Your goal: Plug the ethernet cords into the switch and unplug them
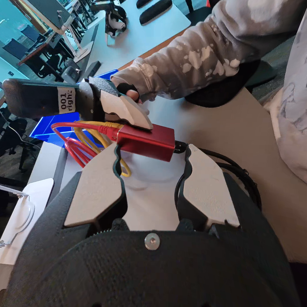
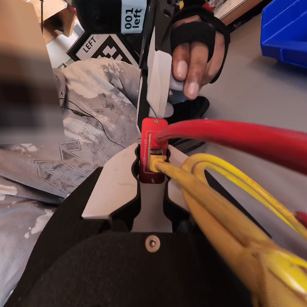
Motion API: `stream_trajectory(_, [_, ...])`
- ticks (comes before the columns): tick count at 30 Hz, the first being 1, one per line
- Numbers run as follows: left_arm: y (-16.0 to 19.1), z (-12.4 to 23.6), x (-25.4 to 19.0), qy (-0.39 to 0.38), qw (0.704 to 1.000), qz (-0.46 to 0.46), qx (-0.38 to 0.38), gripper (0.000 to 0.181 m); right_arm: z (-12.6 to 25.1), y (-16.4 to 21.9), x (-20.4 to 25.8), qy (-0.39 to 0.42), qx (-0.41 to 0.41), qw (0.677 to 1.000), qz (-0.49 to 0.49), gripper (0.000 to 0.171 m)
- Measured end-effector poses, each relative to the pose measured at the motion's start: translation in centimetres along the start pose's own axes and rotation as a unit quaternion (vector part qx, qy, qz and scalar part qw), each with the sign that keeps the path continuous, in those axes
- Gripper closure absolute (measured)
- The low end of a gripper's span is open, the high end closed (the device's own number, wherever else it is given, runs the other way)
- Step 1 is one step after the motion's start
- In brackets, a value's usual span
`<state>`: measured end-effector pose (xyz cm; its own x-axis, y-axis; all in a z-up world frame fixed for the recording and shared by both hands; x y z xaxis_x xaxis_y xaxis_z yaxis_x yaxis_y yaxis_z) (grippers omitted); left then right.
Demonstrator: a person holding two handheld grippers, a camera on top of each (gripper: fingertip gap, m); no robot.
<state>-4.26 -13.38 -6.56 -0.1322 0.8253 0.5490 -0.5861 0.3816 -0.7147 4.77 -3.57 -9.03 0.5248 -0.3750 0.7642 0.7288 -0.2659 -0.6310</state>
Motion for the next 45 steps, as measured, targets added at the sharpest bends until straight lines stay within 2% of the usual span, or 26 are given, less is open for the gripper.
stream_trajectory(7, [-0.1, -0.9, -1.0, -0.008, 0.998, -0.059, 0.032, 0.106, -1.5, 0.3, -0.3, -0.039, 0.016, 0.999, -0.008, 0.144])
stream_trajectory(11, [0.0, -1.1, -1.3, -0.017, 0.994, -0.085, 0.065, 0.109, -1.4, 0.1, -0.7, -0.034, 0.003, 0.999, -0.017, 0.145])
stream_trajectory(16, [-0.4, -0.2, -0.5, -0.067, 0.996, -0.057, 0.032, 0.109, -1.0, -1.4, 0.1, -0.039, -0.06, 0.997, 0.001, 0.143])
stream_trajectory(18, [-0.8, 0.6, 0.4, -0.076, 0.997, -0.016, -0.006, 0.109, -0.8, -2.2, 1.0, -0.036, -0.089, 0.995, 0.033, 0.135])
stream_trajectory(23, [-1.7, 3.3, 3.0, -0.09, 0.987, 0.09, -0.101, 0.11, 0.8, -2.3, 3.4, 0.069, -0.087, 0.984, 0.137, 0.117])
stream_trajectory(25, [-1.7, 4.2, 4.0, -0.093, 0.977, 0.136, -0.132, 0.11, 1.8, -2.7, 4.2, 0.149, -0.088, 0.97, 0.17, 0.122])
stream_trajectory(31, [0.4, 6.4, 7.6, -0.111, 0.929, 0.276, -0.221, 0.11, 2.3, -3.5, 7.2, 0.359, -0.071, 0.865, 0.344, 0.114])
stream_trajectory(37, [1.9, 6.9, 11.3, -0.133, 0.884, 0.365, -0.261, 0.111, -0.1, -6.0, 5.3, 0.535, -0.136, 0.698, 0.456, 0.106])
stream_trajectory(40, [1.8, 5.8, 12.2, -0.133, 0.866, 0.393, -0.278, 0.111, -0.8, -6.7, 4.0, 0.629, -0.172, 0.587, 0.48, 0.103])
stream_trajectory(41, [1.7, 5.3, 12.2, -0.132, 0.862, 0.401, -0.281, 0.111, -0.8, -6.8, 3.9, 0.647, -0.179, 0.565, 0.48, 0.103])
stream_trajectory(42, [1.7, 4.7, 12.2, -0.132, 0.858, 0.409, -0.282, 0.111, -0.6, -6.8, 3.9, 0.655, -0.187, 0.556, 0.476, 0.107])
stream_trajectory(45, [1.8, 3.4, 11.8, -0.145, 0.852, 0.424, -0.272, 0.111, 0.2, -6.4, 4.4, 0.666, -0.166, 0.56, 0.464, 0.144])
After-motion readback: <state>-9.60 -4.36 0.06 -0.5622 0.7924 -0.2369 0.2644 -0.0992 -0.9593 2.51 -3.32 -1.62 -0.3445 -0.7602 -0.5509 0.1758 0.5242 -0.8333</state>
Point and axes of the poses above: each gripper's, where its closed fingertips meet, z back along the fingers, y out of its underside, x = y × z across the jaws, the point moved 7 cm from there along z, back along the fingers, and after that the axes turned 11 degrees about -z, right-handed, at the moved point
